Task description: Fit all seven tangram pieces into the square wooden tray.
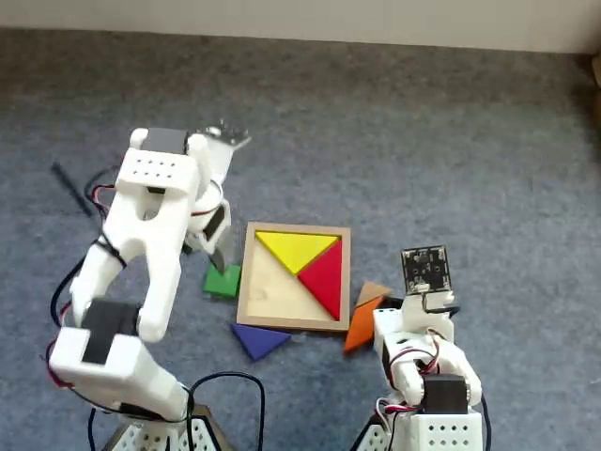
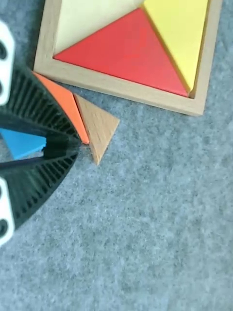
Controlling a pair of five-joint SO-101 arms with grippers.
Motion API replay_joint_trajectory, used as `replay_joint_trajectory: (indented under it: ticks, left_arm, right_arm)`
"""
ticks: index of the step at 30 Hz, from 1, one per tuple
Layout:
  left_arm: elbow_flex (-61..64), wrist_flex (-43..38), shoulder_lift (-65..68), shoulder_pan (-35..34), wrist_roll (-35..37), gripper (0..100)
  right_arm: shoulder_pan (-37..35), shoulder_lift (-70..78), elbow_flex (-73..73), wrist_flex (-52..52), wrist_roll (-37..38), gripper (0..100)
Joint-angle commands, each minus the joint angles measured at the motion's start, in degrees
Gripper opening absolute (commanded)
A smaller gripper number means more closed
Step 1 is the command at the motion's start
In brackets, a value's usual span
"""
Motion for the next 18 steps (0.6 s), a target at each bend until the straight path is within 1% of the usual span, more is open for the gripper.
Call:
replay_joint_trajectory:
  ticks: [1,6,13,18]
  left_arm:
    - [1.7,-0.4,5.0,-0.5,0.7,23]
    - [1.6,-5.5,11.0,-0.4,5.6,23]
    - [1.6,-9.1,15.8,2.8,6.2,23]
    - [-0.5,-10.9,17.8,3.5,13.3,23]
  right_arm:
    - [0.8,-0.7,6.6,0.1,0.7,2.0]
    - [0.8,-0.7,6.6,0.1,0.7,2.0]
    - [0.8,-0.7,6.6,0.1,0.7,2.0]
    - [0.8,-0.7,6.6,0.1,0.7,2.0]
